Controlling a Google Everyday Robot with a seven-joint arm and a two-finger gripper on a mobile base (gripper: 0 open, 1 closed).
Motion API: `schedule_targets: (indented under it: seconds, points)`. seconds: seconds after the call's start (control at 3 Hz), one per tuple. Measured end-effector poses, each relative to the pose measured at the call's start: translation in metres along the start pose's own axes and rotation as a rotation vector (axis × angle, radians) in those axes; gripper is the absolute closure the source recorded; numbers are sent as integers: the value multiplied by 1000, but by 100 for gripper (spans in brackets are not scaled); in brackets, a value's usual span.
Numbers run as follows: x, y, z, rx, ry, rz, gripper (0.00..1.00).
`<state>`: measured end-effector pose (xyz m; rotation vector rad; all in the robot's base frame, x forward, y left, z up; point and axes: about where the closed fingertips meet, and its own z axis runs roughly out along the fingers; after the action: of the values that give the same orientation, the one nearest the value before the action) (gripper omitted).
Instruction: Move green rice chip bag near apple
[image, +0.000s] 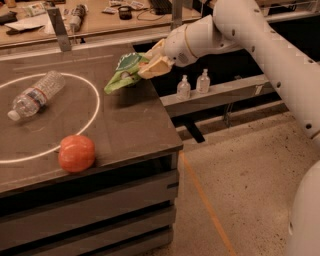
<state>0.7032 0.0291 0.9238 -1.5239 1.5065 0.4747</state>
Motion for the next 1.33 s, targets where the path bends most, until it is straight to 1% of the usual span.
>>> schedule_targets:
  seconds: [0.33, 0.67, 1.0, 1.33]
  points:
    - [-4, 53, -28, -62, 13, -10, 100]
    - [-4, 53, -28, -62, 13, -10, 100]
    - [-5, 57, -26, -80, 3, -29, 100]
    - [-5, 66, -31, -89, -17, -53, 100]
